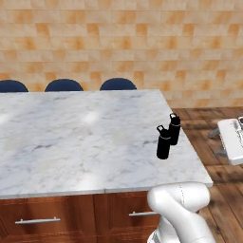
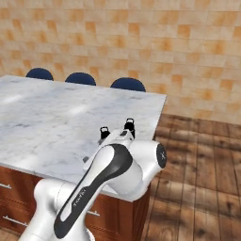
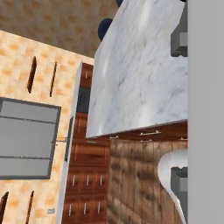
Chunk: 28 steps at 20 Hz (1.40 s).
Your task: Pick the water bottle, water bottle, bottled drink from the counter and place them in the open cabinet.
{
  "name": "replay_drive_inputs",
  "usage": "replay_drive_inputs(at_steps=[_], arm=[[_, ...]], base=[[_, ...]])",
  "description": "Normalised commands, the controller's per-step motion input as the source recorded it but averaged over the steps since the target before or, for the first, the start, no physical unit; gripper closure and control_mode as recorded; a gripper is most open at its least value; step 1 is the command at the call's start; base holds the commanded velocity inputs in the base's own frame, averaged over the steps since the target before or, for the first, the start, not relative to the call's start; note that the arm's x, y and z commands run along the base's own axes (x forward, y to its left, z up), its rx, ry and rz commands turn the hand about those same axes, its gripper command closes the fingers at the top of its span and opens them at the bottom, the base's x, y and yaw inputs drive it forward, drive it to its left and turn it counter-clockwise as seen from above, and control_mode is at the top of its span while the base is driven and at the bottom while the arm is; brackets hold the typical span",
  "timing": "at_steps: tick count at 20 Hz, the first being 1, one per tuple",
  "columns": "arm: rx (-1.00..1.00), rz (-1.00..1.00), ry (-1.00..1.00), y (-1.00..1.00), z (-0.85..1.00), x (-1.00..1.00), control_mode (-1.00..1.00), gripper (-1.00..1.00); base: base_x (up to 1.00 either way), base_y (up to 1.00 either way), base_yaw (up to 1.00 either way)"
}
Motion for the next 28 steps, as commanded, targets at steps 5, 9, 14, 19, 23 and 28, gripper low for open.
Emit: replay_drive_inputs(at_steps=[5, 9, 14, 19, 23, 28], arm=[[0.00, 0.00, -0.01, 0.00, -0.15, 0.39, -1.00, -1.00], [0.00, 0.00, 0.04, 0.00, -0.24, 0.37, -1.00, -1.00], [0.00, 0.00, 0.09, 0.00, -0.30, 0.33, -1.00, -1.00], [0.00, 0.00, 0.05, 0.00, -0.35, 0.34, -1.00, -1.00], [0.00, 0.00, 0.00, 0.00, -0.32, 0.32, -1.00, -1.00], [0.00, 0.00, 0.00, 0.00, -0.30, 0.40, -1.00, -1.00]], base=[[0.00, 0.00, 0.00], [0.00, 0.00, 0.00], [0.00, 0.00, 0.00], [0.00, 0.00, 0.00], [0.00, 0.00, 0.00], [0.00, 0.00, 0.00]])
